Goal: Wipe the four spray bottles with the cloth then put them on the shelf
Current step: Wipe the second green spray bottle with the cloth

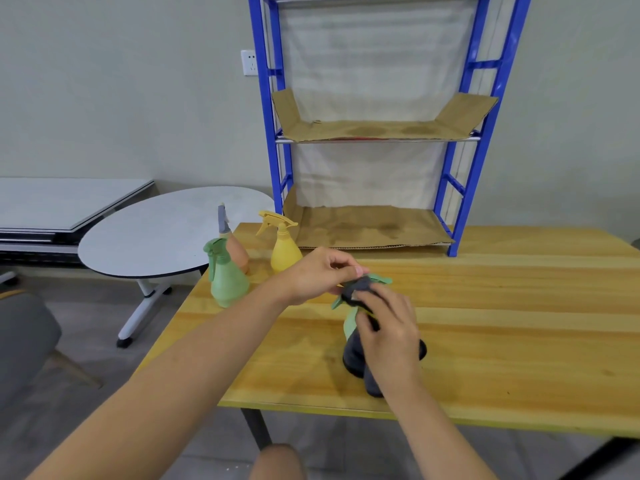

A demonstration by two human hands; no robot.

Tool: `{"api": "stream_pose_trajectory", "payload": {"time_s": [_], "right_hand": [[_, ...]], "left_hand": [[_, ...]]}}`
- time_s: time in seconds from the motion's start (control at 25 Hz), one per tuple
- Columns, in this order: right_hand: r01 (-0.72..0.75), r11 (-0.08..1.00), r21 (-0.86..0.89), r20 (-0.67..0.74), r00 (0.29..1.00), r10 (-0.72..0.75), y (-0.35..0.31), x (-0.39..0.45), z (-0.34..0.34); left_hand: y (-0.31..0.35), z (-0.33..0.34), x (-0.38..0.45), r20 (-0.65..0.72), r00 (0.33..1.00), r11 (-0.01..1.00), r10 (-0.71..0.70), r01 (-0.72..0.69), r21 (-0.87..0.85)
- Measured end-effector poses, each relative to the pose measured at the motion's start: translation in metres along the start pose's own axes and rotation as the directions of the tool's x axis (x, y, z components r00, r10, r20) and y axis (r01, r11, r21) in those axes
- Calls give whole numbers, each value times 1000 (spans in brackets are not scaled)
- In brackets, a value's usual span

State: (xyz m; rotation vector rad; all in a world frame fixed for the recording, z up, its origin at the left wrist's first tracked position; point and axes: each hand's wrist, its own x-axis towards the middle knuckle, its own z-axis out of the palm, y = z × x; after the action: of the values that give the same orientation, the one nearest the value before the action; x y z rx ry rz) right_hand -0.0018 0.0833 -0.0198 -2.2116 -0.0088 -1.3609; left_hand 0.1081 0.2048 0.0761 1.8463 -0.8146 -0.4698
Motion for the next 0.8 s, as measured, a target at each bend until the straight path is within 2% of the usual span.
{"api": "stream_pose_trajectory", "payload": {"time_s": [0.08,0.16,0.24,0.36,0.44,0.52,0.56,0.64,0.72,0.8], "right_hand": [[-32,999,-7,-6,999,32,-3,1,0],[97,995,2,151,984,-96,-16,-14,9],[160,986,36,207,965,-164,-16,-17,7],[-4,1000,19,19,1000,3,2,3,-3],[-9,1000,1,42,999,9,-4,0,-1],[115,993,21,159,980,-117,-15,-14,3],[130,991,25,162,978,-133,-13,-14,0],[11,1000,4,32,999,-11,4,1,-9],[-118,993,-11,-85,990,116,15,15,-18],[-58,998,-23,-19,998,57,7,10,-13]], "left_hand": [[1,1,-1,-10,1000,1000,-3,3,-5],[1,0,-1,-10,1000,1000,-16,16,0],[2,0,-2,-7,999,1000,-31,31,-1],[4,3,-5,-9,999,998,-31,31,-48],[6,5,-7,-14,999,996,-39,38,-76],[7,4,-7,-24,999,997,-48,47,-54],[6,4,-7,-25,998,997,-55,53,-50],[6,5,-8,-18,998,997,-55,53,-64],[6,6,-9,-20,998,995,-60,58,-84],[5,7,-10,-26,998,993,-58,55,-100]]}}
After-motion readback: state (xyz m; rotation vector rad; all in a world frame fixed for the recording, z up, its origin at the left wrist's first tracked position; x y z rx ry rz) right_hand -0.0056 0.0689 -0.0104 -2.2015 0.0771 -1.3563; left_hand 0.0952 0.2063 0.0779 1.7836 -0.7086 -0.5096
